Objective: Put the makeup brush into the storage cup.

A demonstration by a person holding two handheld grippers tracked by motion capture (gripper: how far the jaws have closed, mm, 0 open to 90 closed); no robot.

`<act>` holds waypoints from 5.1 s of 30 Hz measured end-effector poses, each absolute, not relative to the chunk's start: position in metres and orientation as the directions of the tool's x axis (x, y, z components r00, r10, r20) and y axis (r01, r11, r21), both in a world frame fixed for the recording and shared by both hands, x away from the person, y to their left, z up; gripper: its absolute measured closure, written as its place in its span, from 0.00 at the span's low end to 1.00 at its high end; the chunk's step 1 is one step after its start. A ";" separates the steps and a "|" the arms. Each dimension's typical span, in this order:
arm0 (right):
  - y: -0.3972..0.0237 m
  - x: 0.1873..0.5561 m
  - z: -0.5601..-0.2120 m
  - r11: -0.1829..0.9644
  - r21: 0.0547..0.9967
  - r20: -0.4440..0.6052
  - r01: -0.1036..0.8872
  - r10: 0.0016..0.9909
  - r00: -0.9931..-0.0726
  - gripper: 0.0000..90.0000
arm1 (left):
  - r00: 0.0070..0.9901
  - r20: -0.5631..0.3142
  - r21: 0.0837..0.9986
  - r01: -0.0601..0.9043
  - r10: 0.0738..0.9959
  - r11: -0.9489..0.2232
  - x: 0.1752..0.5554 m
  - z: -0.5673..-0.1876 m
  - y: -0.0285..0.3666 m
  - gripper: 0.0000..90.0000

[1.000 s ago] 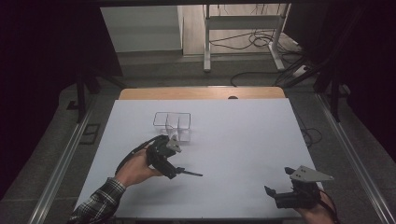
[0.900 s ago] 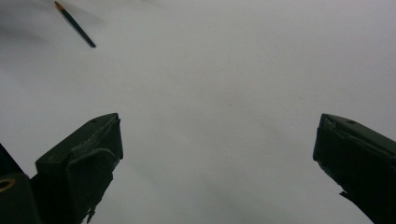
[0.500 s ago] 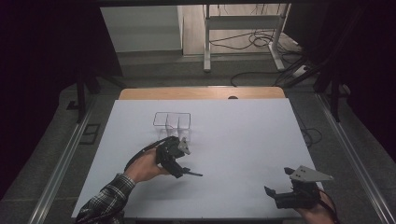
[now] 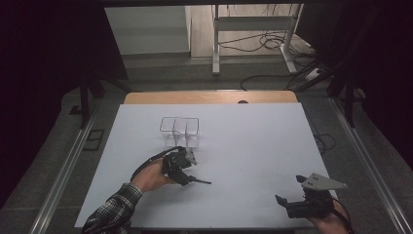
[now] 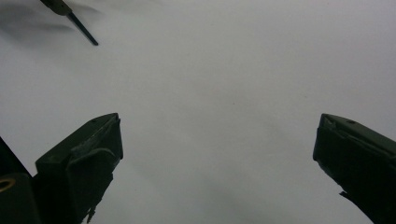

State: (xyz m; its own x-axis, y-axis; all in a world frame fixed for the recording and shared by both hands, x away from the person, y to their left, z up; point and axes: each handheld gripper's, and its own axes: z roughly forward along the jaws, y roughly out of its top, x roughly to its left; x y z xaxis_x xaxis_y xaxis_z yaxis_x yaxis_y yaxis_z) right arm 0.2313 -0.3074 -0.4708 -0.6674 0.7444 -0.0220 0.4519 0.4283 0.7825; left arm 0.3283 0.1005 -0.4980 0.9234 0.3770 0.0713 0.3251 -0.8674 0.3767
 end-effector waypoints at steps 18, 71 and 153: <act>-0.307 0.231 -0.471 0.432 0.780 -0.026 0.453 0.745 -0.666 0.02 | 0.917 -0.085 0.355 0.394 0.391 -0.848 0.336 -0.510 0.104 0.93; -0.305 0.229 -0.467 0.443 0.784 -0.044 0.436 0.739 -0.673 0.05 | 0.900 -0.057 0.633 0.367 0.432 -0.682 0.275 -0.464 0.121 0.93; -0.188 0.271 -0.439 0.709 0.651 -0.072 0.271 0.414 -0.908 0.32 | 0.937 -0.010 0.602 0.286 0.350 -0.745 0.241 -0.470 0.106 0.93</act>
